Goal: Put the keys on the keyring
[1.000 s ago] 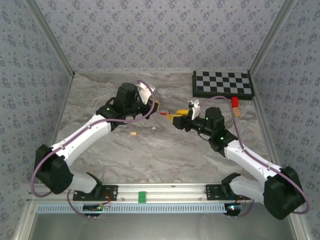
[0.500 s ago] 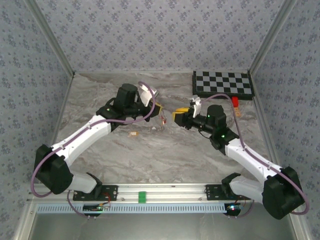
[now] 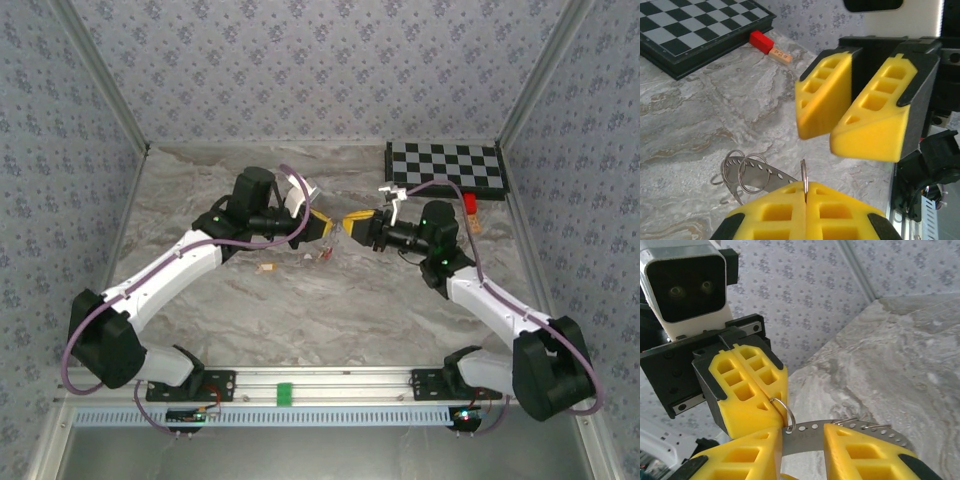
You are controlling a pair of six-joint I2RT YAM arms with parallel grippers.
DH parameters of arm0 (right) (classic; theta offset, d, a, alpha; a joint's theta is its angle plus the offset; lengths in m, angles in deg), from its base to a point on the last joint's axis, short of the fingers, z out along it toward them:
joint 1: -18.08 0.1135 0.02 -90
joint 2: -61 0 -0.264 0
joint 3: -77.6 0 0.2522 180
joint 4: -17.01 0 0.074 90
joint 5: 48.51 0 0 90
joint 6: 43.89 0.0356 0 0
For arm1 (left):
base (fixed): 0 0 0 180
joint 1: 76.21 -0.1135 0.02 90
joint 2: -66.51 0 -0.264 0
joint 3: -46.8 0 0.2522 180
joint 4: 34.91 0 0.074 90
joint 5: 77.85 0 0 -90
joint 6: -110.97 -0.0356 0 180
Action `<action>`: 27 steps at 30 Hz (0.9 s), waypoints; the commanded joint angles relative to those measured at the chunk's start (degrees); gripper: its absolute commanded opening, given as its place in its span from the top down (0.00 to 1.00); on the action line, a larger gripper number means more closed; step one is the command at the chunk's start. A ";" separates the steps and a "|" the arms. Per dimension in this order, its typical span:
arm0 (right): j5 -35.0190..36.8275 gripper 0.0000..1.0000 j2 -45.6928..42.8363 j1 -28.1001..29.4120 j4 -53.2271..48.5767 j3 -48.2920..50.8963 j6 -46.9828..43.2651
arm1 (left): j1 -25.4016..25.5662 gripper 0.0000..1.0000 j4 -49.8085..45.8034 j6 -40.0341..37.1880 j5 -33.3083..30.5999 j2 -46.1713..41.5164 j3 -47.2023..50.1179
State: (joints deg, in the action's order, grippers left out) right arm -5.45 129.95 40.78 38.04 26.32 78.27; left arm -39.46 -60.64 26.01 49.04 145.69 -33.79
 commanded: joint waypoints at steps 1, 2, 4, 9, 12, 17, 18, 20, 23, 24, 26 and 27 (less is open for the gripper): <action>-4.60 0.72 1.11 0.31 5.49 -2.29 2.94 | -0.15 1.00 1.07 -0.02 4.13 -0.02 -2.86; -4.99 0.73 1.44 0.41 5.81 -2.40 3.00 | -0.12 1.00 1.07 0.05 4.57 0.14 -3.03; -5.32 0.73 2.05 0.52 6.00 -2.56 3.13 | -0.12 1.00 0.97 0.20 4.65 0.30 -3.19; -5.71 0.75 3.09 0.94 6.12 -2.94 3.08 | -0.15 1.00 0.90 0.02 5.29 0.60 -3.31; -5.86 0.76 3.29 1.20 6.15 -3.17 2.95 | -0.19 1.00 0.70 -0.11 5.59 0.84 -3.46; -7.49 0.77 3.78 1.45 7.43 -3.30 3.43 | -0.19 1.00 -0.03 -0.47 5.81 1.24 -3.75; -7.90 0.78 3.95 1.56 7.70 -3.31 3.46 | -0.19 1.00 -0.07 -0.51 5.90 1.31 -3.70; -8.59 0.80 4.30 1.65 8.13 -3.39 3.43 | -0.26 1.00 0.01 -0.53 6.18 1.29 -3.75; -9.48 0.83 4.81 1.90 8.80 -3.38 3.43 | -0.24 1.00 0.01 -0.50 7.03 1.55 -3.75; -9.85 0.84 4.96 1.87 9.41 -3.40 5.01 | -0.23 1.00 0.02 -0.49 7.30 1.61 -3.84; -10.27 0.98 5.18 2.05 10.55 -3.30 5.43 | -0.25 1.00 -0.03 -0.53 7.57 1.71 -3.79; -10.53 1.00 5.23 2.08 10.78 -3.39 5.41 | -0.20 1.00 -0.07 -0.47 7.59 1.77 -3.79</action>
State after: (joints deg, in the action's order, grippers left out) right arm -12.62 134.67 41.83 45.36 24.87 82.29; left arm -39.89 -61.54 26.16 53.98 146.72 -35.51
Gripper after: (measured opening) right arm 0.034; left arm 0.045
